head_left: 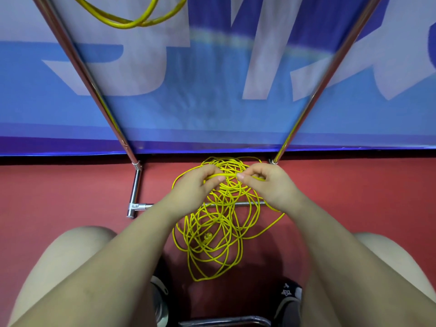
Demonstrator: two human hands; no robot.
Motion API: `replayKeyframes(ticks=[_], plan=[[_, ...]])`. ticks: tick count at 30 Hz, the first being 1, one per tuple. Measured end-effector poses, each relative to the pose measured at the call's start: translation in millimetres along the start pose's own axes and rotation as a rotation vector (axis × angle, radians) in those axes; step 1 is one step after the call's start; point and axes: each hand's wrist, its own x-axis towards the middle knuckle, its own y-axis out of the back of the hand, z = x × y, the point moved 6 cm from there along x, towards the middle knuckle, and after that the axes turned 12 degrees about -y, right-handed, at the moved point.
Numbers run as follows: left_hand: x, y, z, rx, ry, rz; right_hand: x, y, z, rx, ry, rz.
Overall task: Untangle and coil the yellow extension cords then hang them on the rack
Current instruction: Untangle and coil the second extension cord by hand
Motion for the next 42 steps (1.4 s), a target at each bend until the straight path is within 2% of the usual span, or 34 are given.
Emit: replayKeyframes(ticks=[4, 6, 9, 11, 13, 16, 18, 22, 26, 28, 31, 33, 35, 36, 38, 40, 42], plan=[[1.6, 36.5, -6.3, -0.15, 0.072, 0.3, 2.5, 5.1, 19.8, -0.081, -0.15, 0.018], [-1.5, 49.2, -14.8, -0.2, 0.141, 0.4, 3.6, 10.9, 25.0, -0.01, -0.192, 0.052], [-8.9, 47.5, -31.4, -0.103, 0.284, 0.316, 3.2, 22.6, 21.5, 0.151, -0.145, 0.145], [-10.8, 43.2, -30.5, 0.157, 0.211, 0.227, 2.5, 21.9, 19.0, 0.155, -0.112, 0.153], [-8.2, 29.7, -16.1, 0.287, 0.056, 0.117, 2.3, 11.6, 16.2, 0.137, -0.091, 0.11], [-5.6, 0.6, -2.4, 0.31, -0.042, -0.055, 2.0, -3.3, 7.4, 0.146, -0.038, 0.065], [-4.5, -5.5, -1.3, 0.189, -0.023, -0.057, 1.2, -4.7, 3.0, 0.153, -0.022, 0.053], [-1.0, 5.5, -4.0, -0.068, 0.06, 0.105, -1.3, -6.7, 7.2, 0.074, -0.086, -0.056], [-1.5, 27.0, -14.6, -0.15, 0.107, 0.33, -2.7, -4.3, 26.9, -0.008, -0.295, -0.201], [-3.4, 31.4, -19.3, -0.161, 0.138, 0.417, -4.1, -1.4, 33.1, -0.075, -0.333, -0.231], [-7.8, 32.6, -27.5, -0.209, 0.256, 0.498, -3.5, 6.5, 27.4, 0.02, -0.276, -0.122], [-10.7, 36.6, -36.4, -0.096, 0.307, 0.507, -4.7, 11.2, 18.0, 0.114, -0.218, -0.044], [-10.5, 41.2, -27.0, 0.209, 0.224, 0.472, -6.3, 11.2, 11.5, 0.138, -0.184, 0.01], [-10.0, 38.1, -19.0, 0.287, 0.151, 0.459, -6.7, 10.0, 9.9, 0.144, -0.187, 0.038], [-8.8, 17.2, -8.2, 0.215, 0.075, 0.336, -7.4, 7.0, 8.3, 0.257, -0.243, 0.06], [-9.9, -17.9, -4.5, 0.068, 0.115, 0.065, -7.4, 2.2, 5.9, 0.508, -0.334, 0.01], [-13.2, -46.7, -9.6, 0.024, 0.154, -0.162, -7.2, 0.0, 2.0, 0.75, -0.409, -0.047]])
